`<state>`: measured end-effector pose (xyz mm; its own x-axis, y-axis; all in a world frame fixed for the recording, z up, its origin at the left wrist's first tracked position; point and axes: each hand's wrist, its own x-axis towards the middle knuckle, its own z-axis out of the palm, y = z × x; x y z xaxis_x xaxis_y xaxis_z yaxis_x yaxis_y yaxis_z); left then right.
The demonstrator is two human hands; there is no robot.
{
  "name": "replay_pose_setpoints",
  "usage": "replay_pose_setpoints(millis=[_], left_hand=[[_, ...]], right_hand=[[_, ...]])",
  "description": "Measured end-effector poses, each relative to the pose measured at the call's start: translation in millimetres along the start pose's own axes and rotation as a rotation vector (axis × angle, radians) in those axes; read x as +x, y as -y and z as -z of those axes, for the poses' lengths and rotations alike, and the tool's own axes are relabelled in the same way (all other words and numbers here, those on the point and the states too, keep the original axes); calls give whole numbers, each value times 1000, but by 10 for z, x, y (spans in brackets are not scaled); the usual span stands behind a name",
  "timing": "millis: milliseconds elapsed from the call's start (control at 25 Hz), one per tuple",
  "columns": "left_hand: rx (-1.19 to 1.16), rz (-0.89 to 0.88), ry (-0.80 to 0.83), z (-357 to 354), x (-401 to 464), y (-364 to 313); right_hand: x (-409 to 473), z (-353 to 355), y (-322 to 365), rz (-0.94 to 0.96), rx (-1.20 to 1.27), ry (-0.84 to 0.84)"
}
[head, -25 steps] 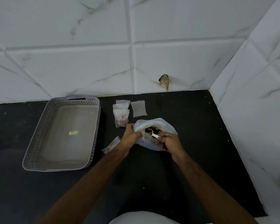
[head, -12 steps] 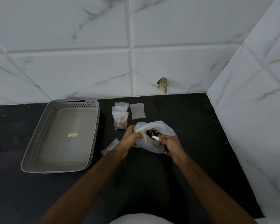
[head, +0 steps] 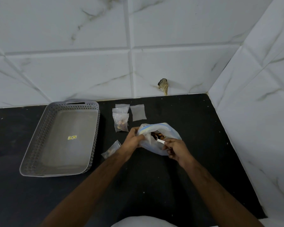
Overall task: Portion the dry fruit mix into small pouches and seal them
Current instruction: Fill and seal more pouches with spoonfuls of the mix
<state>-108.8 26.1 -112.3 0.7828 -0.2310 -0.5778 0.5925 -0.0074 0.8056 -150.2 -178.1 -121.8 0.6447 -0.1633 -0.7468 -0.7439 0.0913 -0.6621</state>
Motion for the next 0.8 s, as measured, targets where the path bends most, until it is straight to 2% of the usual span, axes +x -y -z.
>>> replay_pose_setpoints(millis=[80,200,360,560,680,800], left_hand=[[5,-18,-16,-1,-16,-4],[-134,18,-6,-9,-46,-41],[-218,55,7,-40,-70,-90],[-165,16,-24,-12,-85,-32],[-215,59,-46,-7,-84,-35],[-159,77,-79,-10,-62,-38]], right_hand=[[-3,14,-12,-61,135,22],[-19,21,-50,-90,278,63],[-76,-35,-45,0,158,29],[-119,18,-14,28,222,-12],[-140,86,-20,74,107,-31],[-190,151,8,107,32,-5]])
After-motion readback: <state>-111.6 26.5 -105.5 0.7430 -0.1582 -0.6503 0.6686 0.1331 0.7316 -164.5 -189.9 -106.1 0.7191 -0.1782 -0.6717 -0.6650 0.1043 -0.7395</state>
